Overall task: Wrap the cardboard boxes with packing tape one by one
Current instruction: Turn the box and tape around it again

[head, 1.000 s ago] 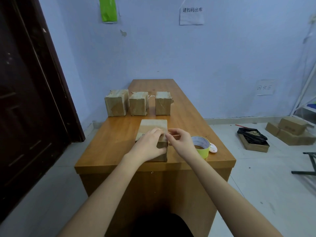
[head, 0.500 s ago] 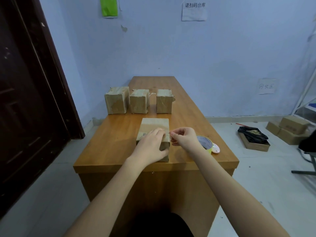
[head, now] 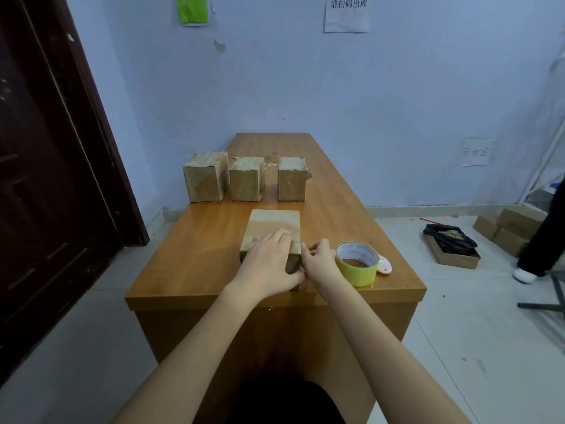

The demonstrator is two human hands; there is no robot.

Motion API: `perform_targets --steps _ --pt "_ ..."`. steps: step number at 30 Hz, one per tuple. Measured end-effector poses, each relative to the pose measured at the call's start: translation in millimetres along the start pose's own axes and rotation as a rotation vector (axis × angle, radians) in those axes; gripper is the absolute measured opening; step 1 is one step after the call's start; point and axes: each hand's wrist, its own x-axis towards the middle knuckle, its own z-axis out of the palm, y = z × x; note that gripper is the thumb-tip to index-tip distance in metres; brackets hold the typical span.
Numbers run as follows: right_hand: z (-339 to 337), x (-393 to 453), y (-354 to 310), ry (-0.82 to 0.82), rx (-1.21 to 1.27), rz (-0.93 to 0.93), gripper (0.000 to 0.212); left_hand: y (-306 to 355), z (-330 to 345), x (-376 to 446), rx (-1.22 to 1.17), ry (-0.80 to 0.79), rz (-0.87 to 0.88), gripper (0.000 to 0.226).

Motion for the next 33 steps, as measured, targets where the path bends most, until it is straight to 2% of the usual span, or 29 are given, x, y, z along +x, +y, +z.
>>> perform_targets --steps 2,7,9,11,13,14,16,17,18,20,22,24,27,30,33 --pt "0 -1 3 -0.032 0.117 0.023 0.020 1 -1 0 -0.002 0.002 -0.001 0.070" --pt "-2 -5 -6 0.147 0.154 -0.152 0.015 -3 -5 5 -0.119 -0.043 -0.019 0.058" --pt "-2 -13 -7 0.035 0.112 -0.237 0.031 -4 -8 11 -0.281 -0.041 -0.102 0.055" --pt "2 -23 -4 -0.145 0.039 -0.293 0.047 -5 -13 16 -0.563 0.000 -0.224 0.051" --pt "3 -30 0 -0.208 0.021 -0.324 0.057 -12 -18 15 -0.826 0.142 -0.296 0.037" --pt "0 -30 2 -0.192 0.021 -0.334 0.058 -17 -20 12 -0.874 0.256 -0.309 0.029" --pt "-8 -29 1 -0.134 -0.029 -0.366 0.058 -34 -23 2 -0.794 0.446 -0.300 0.023" --pt "-11 -29 0 -0.132 -0.069 -0.384 0.057 -43 -23 -3 -0.722 0.477 -0.304 0.023" --pt "-14 -29 -2 -0.149 -0.102 -0.396 0.055 -51 -21 -7 -0.659 0.447 -0.339 0.024" --pt "-13 -30 -8 -0.200 -0.124 -0.395 0.047 -62 -14 -11 -0.648 0.241 -0.480 0.033" --pt "-7 -31 -11 -0.230 -0.159 -0.399 0.039 -62 -4 -16 -0.835 0.028 -0.571 0.040" --pt "-2 -31 -14 -0.219 -0.203 -0.419 0.037 -57 5 -20 -0.933 0.016 -0.576 0.044" --pt "-1 -28 -15 -0.190 -0.174 -0.398 0.037 -50 2 -19 -0.973 0.132 -0.536 0.054" --pt "-3 -26 -15 -0.212 -0.169 -0.336 0.042 -45 -9 -8 -0.799 0.191 -0.450 0.063" --pt "-4 -24 -14 -0.227 -0.194 -0.292 0.044 -31 -18 2 -0.472 0.216 -0.340 0.060"
